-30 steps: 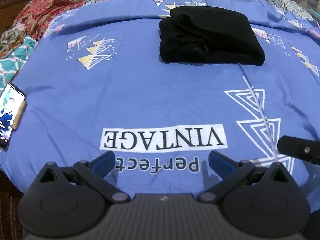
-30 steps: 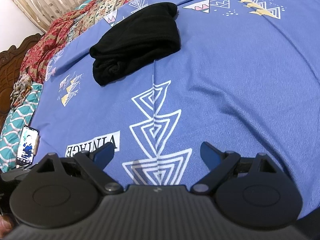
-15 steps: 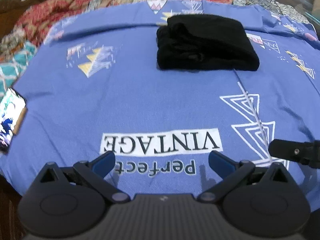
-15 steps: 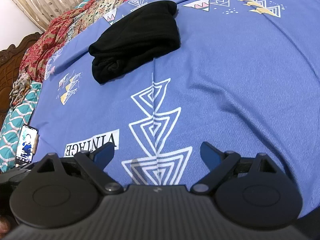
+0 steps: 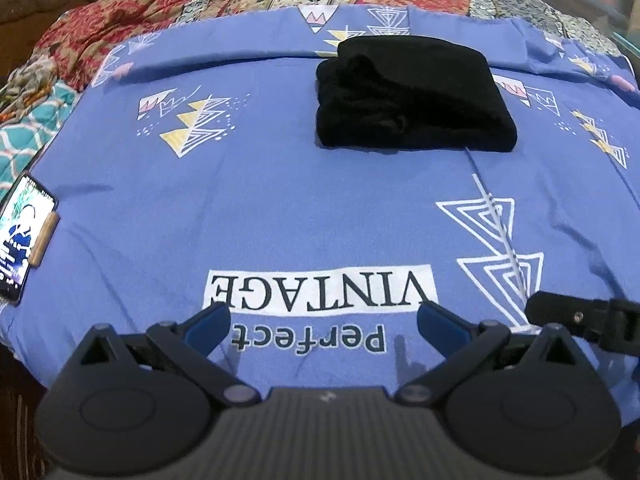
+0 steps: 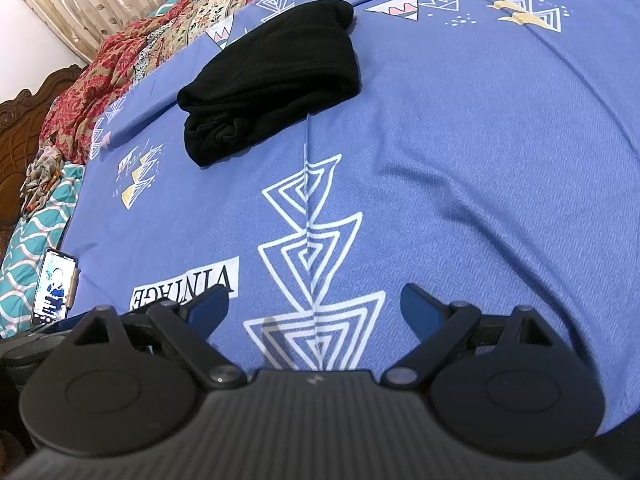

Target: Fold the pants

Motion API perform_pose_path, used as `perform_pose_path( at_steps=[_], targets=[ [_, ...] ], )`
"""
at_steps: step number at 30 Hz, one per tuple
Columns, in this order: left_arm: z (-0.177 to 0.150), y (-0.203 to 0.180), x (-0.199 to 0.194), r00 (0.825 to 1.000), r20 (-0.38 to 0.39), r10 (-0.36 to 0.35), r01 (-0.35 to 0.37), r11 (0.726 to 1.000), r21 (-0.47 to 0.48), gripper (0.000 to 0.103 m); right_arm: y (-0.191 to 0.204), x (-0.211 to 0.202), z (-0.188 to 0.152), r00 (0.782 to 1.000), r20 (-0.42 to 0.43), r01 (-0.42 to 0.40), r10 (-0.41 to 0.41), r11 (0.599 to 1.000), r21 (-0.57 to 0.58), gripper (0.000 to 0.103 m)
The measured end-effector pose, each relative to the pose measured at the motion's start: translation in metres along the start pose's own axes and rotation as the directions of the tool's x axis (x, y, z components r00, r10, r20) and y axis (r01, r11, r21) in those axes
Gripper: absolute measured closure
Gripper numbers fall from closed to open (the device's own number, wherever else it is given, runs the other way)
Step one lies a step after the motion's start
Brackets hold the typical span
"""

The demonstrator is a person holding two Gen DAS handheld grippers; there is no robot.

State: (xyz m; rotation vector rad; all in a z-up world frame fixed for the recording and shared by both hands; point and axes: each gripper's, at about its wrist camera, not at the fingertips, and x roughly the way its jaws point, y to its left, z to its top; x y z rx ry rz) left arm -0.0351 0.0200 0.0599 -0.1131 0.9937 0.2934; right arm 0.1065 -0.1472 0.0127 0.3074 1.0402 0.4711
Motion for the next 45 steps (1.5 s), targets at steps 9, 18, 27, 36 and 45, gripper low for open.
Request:
perform_pose_path(
  at_steps=[9,18,27,36,45],
  targets=[
    [-0.001,-0.005,-0.007,1.000,0.011,0.026,-0.025,0.999,-0.036,0.000,0.000,-0.001,-0.001,1.000,-0.001,0.000,0.000,1.000,0.001,0.008],
    [0.003,0.002,-0.002,0.998,-0.005,0.065,-0.065,0.997,-0.034,0.000,0.000,0.000,0.000,1.000,-0.002,0.002,-0.002,1.000,-0.002,0.008],
    [0.004,0.007,0.002,0.995,-0.010,0.098,-0.098,0.995,-0.023,0.000,0.000,0.000,0.000,1.000,-0.006,0.004,-0.004,1.000,-0.006,0.008],
    [0.006,0.001,0.006,0.993,-0.023,0.117,-0.116,0.992,0.042,0.000,0.000,0.000,0.001,1.000,-0.006,0.004,-0.004,1.000,-0.005,0.008],
    [0.006,0.000,0.007,0.991,-0.030,0.128,-0.126,0.990,0.070,0.000,0.000,0.000,0.000,1.000,-0.005,0.004,-0.004,1.000,-0.005,0.008]
  ],
)
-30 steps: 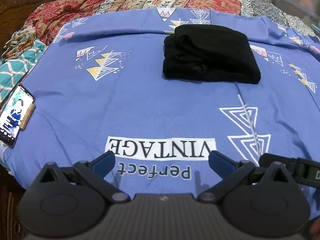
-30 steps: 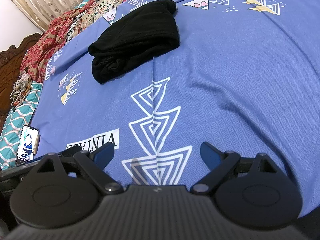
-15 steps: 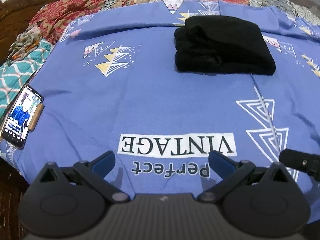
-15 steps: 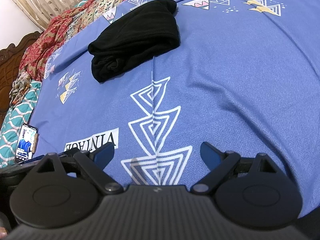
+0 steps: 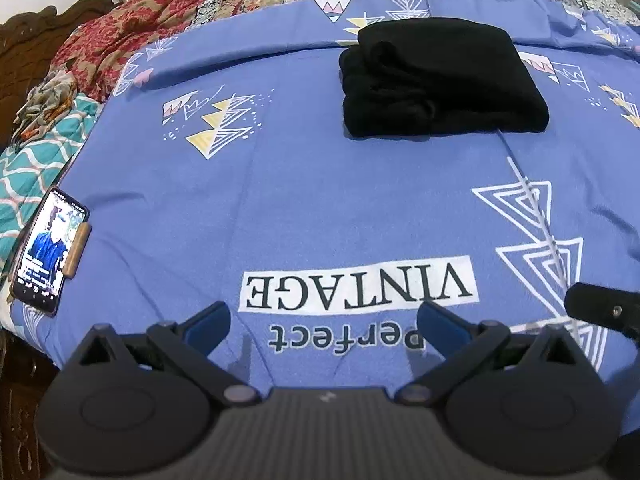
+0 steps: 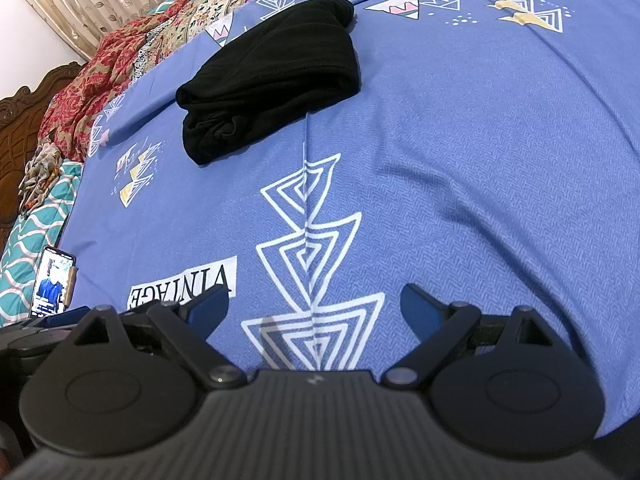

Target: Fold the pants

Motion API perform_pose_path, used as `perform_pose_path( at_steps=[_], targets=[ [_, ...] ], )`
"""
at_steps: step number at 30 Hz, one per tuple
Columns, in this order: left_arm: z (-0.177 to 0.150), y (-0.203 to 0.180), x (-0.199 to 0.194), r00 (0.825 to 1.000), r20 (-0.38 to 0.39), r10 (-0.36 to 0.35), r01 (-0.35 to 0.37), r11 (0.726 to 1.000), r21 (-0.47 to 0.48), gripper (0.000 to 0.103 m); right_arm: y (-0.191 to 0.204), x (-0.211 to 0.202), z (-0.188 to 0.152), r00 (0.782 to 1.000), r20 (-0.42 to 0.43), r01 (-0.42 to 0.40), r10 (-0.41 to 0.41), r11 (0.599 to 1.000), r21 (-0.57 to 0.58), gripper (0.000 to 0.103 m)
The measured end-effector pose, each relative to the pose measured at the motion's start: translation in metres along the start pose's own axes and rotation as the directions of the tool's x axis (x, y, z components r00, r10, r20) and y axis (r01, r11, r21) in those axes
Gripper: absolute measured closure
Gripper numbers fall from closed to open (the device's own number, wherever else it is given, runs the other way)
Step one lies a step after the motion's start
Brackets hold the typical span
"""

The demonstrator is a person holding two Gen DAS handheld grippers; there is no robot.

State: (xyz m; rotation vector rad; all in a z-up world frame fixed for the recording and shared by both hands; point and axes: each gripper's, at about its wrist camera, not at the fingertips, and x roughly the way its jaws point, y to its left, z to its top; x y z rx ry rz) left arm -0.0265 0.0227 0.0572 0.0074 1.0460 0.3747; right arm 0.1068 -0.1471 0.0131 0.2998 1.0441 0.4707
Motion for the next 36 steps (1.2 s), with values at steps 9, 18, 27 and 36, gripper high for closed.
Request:
perform_pose_path(
  at_steps=[9,18,27,36],
  targets=[
    [-0.001,0.003,-0.005,0.999,0.020,-0.039,0.039,0.999,-0.006,0.000,0.000,0.000,0.000,1.000,-0.001,0.000,0.000,1.000,0.001,0.008],
    [0.000,0.011,-0.010,0.997,0.054,-0.063,0.066,0.997,-0.049,0.000,-0.001,0.000,0.000,1.000,-0.002,0.001,-0.001,1.000,-0.003,0.008],
    [-0.001,0.010,-0.016,0.992,0.119,-0.048,0.056,0.997,-0.058,0.000,0.000,0.000,0.000,1.000,-0.002,0.001,-0.001,1.000,-0.003,0.008],
    [-0.001,0.009,-0.015,0.991,0.119,-0.058,0.066,0.996,-0.061,0.000,0.000,0.000,-0.001,1.000,-0.002,0.001,-0.001,1.000,0.000,0.008]
  ],
)
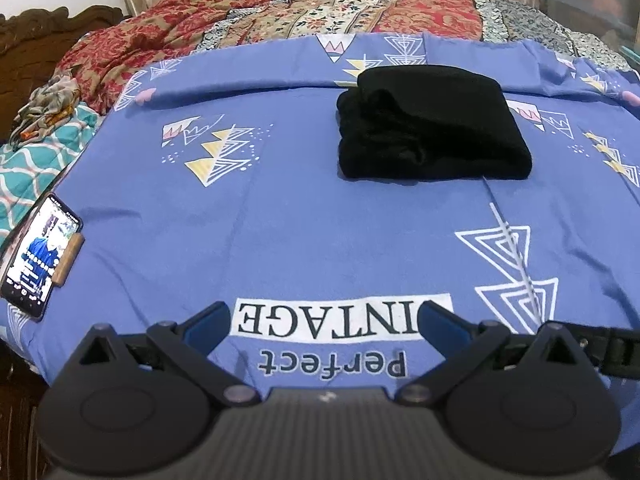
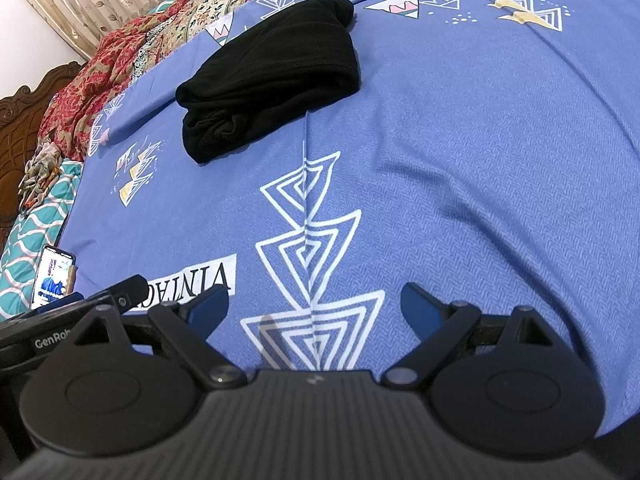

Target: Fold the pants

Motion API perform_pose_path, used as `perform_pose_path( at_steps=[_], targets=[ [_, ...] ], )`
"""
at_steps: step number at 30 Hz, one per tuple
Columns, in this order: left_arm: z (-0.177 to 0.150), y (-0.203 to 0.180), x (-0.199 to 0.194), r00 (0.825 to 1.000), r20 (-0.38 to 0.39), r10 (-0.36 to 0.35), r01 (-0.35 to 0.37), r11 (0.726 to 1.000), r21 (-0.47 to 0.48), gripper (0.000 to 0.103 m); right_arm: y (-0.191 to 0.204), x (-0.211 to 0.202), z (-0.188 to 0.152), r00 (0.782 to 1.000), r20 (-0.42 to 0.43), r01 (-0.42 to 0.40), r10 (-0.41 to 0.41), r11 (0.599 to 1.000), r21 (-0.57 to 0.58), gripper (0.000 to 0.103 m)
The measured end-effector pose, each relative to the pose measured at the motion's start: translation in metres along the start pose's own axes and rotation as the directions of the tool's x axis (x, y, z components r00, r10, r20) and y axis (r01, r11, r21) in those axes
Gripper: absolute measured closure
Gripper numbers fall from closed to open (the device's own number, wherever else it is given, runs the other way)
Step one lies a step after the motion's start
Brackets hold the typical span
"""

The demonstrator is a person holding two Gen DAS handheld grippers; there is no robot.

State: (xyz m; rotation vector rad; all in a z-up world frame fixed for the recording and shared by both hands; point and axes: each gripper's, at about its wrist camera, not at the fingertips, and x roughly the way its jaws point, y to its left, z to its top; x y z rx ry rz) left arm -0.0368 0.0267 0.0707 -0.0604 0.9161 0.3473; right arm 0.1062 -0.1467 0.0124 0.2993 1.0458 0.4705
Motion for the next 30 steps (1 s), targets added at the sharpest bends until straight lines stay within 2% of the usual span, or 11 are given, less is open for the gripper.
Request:
perform_pose_path(
  at_steps=[4,10,18,30],
  targets=[
    [-0.002,0.000,-0.002,1.000,0.012,-0.005,0.005,1.000,0.002,0.000,-0.001,0.001,0.000,1.000,-0.001,0.001,-0.001,1.000,-0.004,0.008],
    [-0.005,0.003,-0.009,0.996,0.083,0.014,-0.013,1.000,-0.015,0.000,0.000,0.001,0.000,1.000,-0.001,0.001,-0.001,1.000,-0.004,0.008],
    [-0.003,0.008,0.000,1.000,0.009,0.029,-0.029,0.999,-0.043,0.000,0.000,0.001,0.000,1.000,-0.002,0.001,-0.001,1.000,-0.004,0.008],
    [-0.003,0.003,0.005,0.997,-0.018,0.071,-0.071,0.997,0.004,0.000,-0.001,0.001,-0.001,1.000,-0.003,0.003,-0.003,1.000,-0.009,0.008]
  ],
)
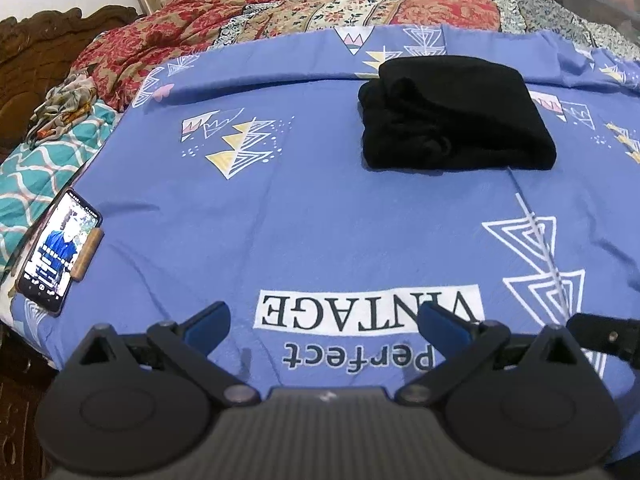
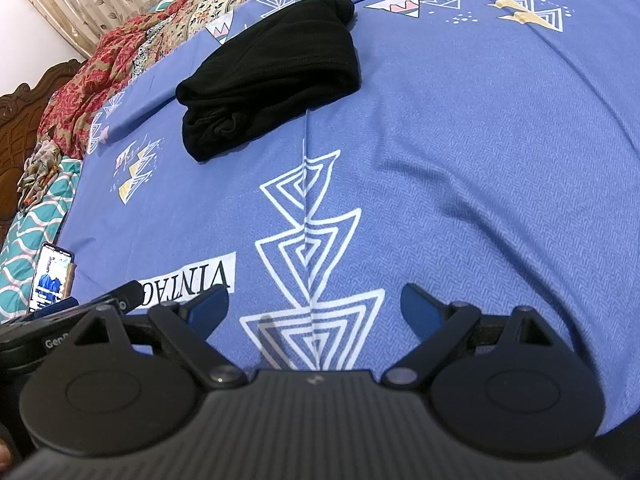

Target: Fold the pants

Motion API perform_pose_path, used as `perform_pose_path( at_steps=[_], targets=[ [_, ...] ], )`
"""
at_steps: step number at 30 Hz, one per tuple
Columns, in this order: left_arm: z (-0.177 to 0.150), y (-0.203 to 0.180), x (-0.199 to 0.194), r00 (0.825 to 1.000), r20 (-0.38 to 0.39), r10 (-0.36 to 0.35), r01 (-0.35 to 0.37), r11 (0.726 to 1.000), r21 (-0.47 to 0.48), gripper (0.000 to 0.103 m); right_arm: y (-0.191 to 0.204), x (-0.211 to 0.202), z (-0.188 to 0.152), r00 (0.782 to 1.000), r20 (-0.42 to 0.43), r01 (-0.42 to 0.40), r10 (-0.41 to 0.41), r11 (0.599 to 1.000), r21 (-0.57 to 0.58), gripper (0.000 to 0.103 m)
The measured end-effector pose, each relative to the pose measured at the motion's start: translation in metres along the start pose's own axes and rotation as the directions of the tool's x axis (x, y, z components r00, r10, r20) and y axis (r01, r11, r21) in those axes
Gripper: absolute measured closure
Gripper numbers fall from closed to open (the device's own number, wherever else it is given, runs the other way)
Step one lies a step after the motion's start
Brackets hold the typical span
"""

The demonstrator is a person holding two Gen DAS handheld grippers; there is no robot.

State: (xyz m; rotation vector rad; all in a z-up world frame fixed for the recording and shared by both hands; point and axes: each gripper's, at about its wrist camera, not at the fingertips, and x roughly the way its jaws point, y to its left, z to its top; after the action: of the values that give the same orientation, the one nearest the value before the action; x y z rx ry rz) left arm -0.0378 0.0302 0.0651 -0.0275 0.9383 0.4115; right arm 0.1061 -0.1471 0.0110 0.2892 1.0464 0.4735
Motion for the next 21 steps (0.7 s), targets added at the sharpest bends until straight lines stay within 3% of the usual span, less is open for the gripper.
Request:
perform_pose_path(
  at_steps=[21],
  targets=[
    [0.0010,0.0015,0.0032,1.000,-0.019,0.025,-0.025,1.000,0.007,0.000,0.0008,0.0000,0.0000,1.000,0.000,0.001,-0.001,1.000,0.004,0.008]
  ],
)
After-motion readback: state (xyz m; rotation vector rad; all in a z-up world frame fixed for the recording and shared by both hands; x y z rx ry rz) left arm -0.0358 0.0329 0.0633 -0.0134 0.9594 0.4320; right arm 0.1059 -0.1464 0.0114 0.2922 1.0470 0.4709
